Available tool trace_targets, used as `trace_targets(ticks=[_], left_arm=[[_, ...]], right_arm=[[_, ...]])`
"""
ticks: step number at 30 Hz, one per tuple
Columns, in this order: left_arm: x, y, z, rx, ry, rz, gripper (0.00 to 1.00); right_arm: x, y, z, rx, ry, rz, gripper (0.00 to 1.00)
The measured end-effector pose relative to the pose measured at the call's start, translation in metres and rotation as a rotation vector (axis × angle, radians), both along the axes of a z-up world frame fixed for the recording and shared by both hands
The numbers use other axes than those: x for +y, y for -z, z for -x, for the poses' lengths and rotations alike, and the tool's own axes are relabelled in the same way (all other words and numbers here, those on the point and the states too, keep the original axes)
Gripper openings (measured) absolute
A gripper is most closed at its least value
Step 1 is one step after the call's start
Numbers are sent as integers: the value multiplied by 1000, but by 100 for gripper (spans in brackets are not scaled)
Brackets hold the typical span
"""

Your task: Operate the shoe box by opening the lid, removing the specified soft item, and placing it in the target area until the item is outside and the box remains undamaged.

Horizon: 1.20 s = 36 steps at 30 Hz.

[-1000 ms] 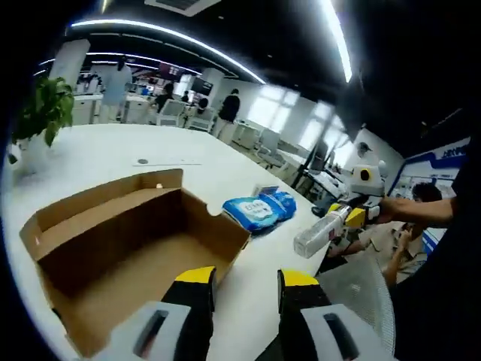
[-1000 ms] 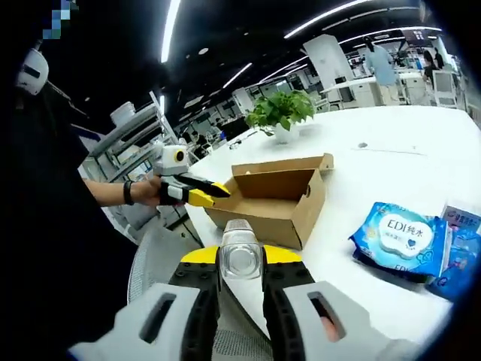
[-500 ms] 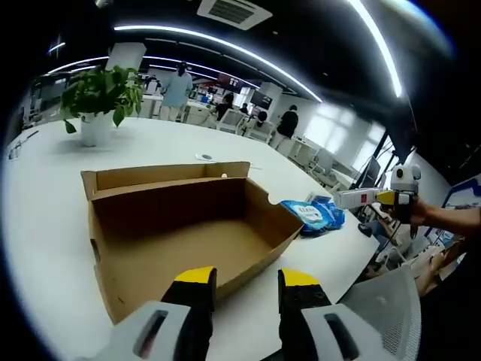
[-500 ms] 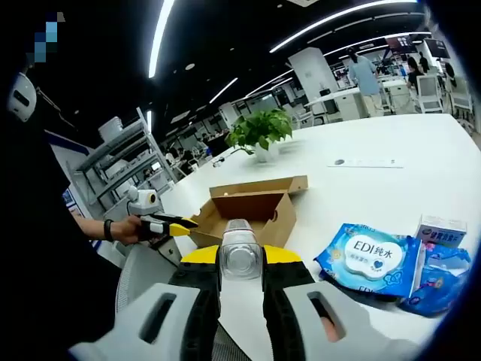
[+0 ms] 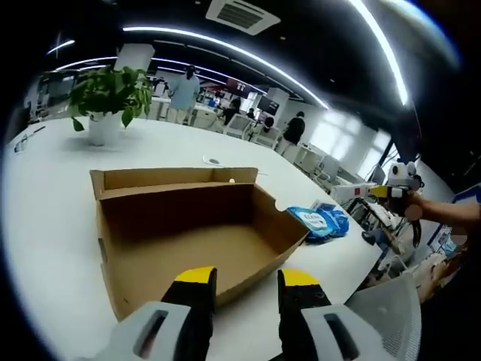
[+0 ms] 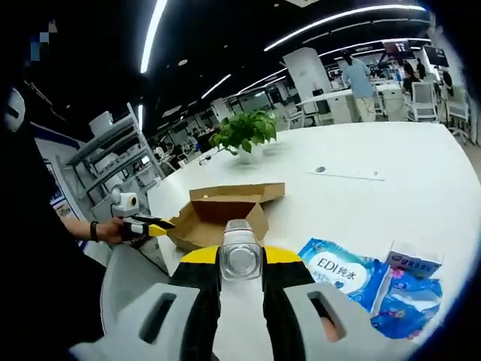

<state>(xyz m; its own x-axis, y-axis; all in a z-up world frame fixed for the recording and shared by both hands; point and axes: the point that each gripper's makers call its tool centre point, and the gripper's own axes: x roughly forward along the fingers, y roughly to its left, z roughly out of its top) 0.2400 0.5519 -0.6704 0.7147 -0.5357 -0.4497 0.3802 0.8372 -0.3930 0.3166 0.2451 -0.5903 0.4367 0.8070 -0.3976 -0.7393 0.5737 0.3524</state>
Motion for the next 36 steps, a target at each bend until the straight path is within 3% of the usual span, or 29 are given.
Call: trace_targets(ticks=[4, 9, 14, 21, 30, 36], left_arm=[[1, -2, -2, -3, -12, 11, 32], [4, -2, -3, -8, -23, 18, 32], [13, 0, -6, -7, -62, 29, 32], [20, 1, -9, -6, -95, 36, 32], [21, 3, -9, 6, -100, 30, 32], [23, 7, -9, 17, -102, 26, 32]], right_arm=[[-13, 2, -21, 3, -7, 59, 17], [-35, 12, -50, -36, -101, 282, 18], [-43, 4, -78, -87, -141, 406, 18], [-50, 11, -101, -131, -308, 644, 18], [-55, 34, -117, -154, -484, 839, 18], [-57, 49, -127, -147, -513, 871, 18]])
